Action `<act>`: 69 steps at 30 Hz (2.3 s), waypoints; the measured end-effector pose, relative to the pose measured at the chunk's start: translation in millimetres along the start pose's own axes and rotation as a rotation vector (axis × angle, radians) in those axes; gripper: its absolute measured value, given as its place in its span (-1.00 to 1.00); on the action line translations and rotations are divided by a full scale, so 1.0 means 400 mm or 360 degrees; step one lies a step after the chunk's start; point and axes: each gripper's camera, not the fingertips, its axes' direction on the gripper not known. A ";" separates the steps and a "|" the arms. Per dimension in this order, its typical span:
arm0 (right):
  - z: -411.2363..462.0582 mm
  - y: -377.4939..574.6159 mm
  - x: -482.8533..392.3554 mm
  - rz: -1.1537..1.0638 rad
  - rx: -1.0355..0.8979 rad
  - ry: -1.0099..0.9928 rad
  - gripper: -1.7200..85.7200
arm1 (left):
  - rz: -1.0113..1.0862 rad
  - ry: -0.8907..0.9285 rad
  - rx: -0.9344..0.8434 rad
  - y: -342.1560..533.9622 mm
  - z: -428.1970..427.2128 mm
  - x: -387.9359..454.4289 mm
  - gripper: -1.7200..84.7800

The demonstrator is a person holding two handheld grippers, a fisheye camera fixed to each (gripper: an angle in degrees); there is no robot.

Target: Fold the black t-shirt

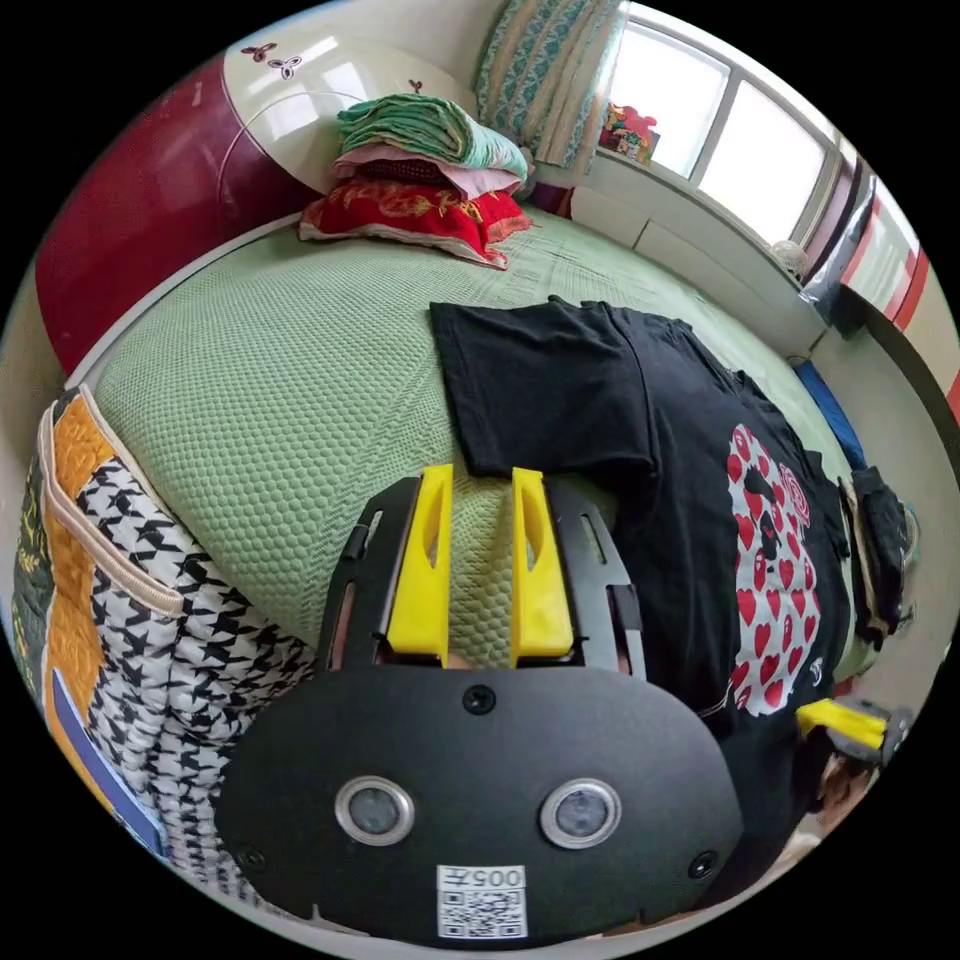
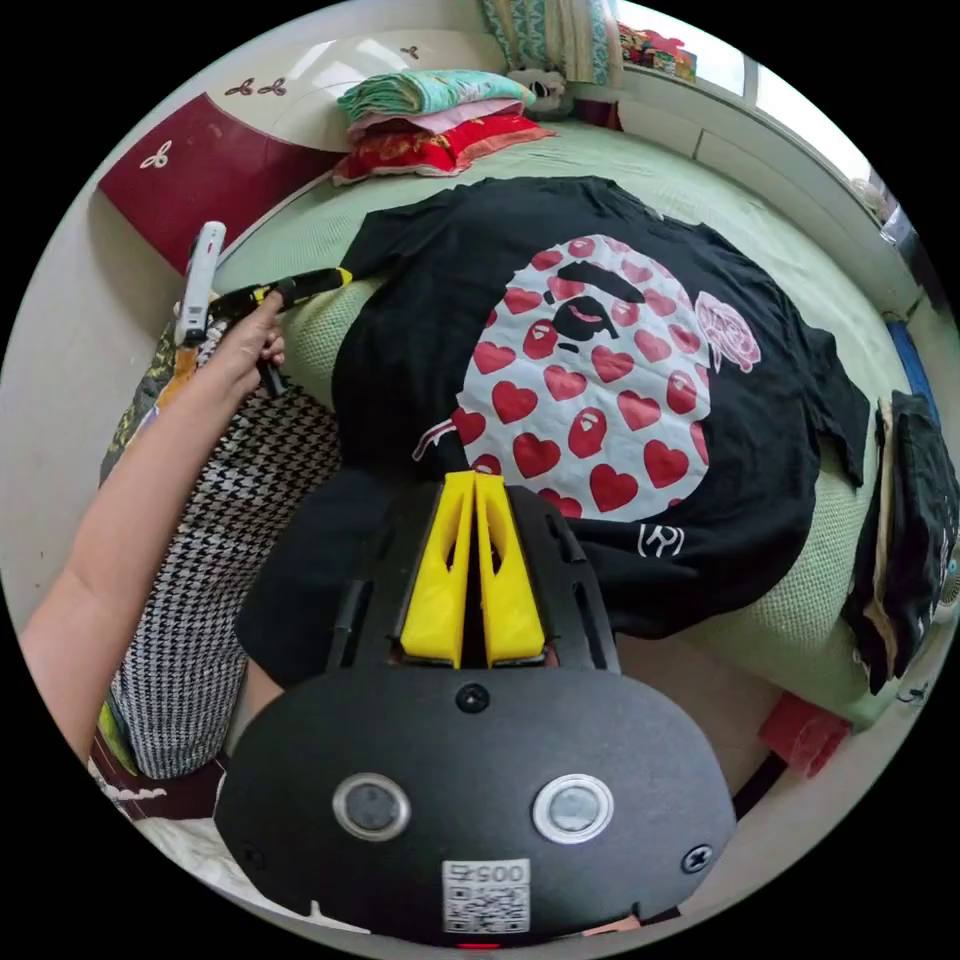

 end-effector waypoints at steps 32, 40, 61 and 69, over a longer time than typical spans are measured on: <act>0.492 -0.853 -0.173 -0.0175 0.0003 -0.0253 -0.94 | -0.0264 0.0066 -0.0107 -0.018 0.178 -0.008 -0.85; 0.253 -0.844 0.100 -0.0058 0.0277 -0.0683 -0.98 | -0.0273 0.0305 0.0255 0.050 0.089 0.051 -0.95; 0.265 -0.394 0.713 0.0169 0.0187 -0.0479 -0.85 | 0.0097 0.0270 -0.0043 0.066 0.223 0.666 -0.97; 0.169 -0.258 0.905 0.0142 0.0198 -0.0191 -0.85 | 0.0271 0.0551 -0.0069 0.025 0.337 1.025 -0.98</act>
